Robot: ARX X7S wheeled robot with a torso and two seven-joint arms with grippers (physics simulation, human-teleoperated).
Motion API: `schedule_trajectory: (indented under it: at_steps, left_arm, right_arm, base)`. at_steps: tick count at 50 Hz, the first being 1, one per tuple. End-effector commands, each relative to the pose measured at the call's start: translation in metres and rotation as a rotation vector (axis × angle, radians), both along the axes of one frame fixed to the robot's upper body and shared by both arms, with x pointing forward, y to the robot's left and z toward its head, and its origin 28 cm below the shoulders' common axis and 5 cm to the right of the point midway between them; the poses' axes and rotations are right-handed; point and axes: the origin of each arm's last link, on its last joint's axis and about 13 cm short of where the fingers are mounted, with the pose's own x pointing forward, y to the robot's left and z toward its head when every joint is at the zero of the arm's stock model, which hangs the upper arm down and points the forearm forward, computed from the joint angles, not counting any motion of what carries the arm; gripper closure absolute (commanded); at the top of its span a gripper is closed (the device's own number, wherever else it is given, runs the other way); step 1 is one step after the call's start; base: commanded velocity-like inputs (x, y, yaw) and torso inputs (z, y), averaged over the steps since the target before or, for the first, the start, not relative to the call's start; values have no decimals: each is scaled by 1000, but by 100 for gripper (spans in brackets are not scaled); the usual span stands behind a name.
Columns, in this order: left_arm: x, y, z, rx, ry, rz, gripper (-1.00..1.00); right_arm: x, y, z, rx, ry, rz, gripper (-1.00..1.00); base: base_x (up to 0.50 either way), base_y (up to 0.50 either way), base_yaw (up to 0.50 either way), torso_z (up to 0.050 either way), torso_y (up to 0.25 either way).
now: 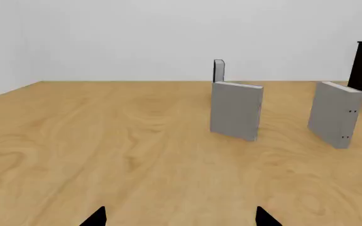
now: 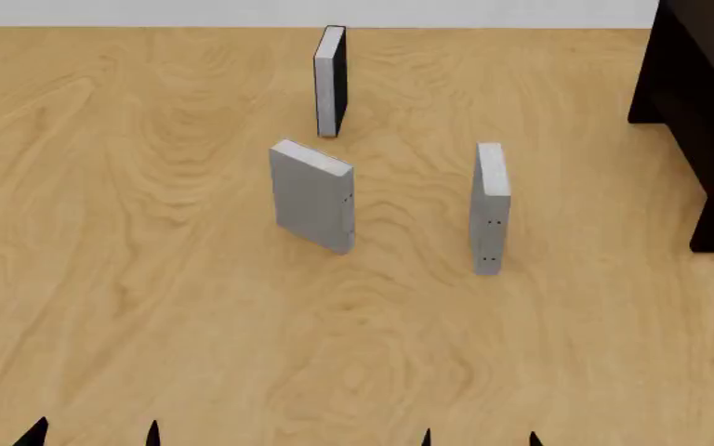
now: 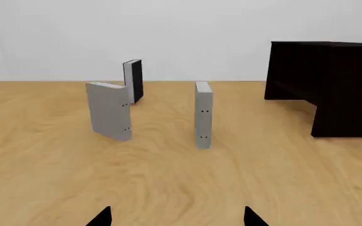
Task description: Pick up the book on the right and place it on the cabinet shelf.
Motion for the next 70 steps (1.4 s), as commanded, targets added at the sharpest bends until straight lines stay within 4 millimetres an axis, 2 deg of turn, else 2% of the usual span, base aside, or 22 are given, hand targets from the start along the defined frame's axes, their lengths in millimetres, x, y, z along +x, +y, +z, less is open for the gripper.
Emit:
schedule_trajectory:
  at_steps: [1,6,20,28,34,70]
  left_arm:
    - [0,0,0,0,0,0,-100]
    - [-3,1,3,-1,5,-6,-100]
    - [-30,-2,-7,-17,14,-24,-100]
    - [-39,-4,-12,-55,33,-56,-100]
    - [-38,-4,-12,-70,28,-75,-100]
    - [-26,-3,-12,-85,36,-82,-100]
  right_arm:
    - [0,0,0,0,0,0,-100]
    - [-1,3,-2,-13,19,-1,-100]
    - [-14,2,-10,-28,30,9,-100]
    - [-16,2,-11,-30,44,10,-100]
    - [-15,2,-12,-34,50,9,-100]
    - [-12,3,-14,-38,69,13,-100]
  base:
    - [0,0,0,0,0]
    - [0,0,0,0,0]
    - [0,0,0,0,0]
    - [0,0,0,0,0]
    - [0,0,0,11,1]
    - [0,0,0,50,18]
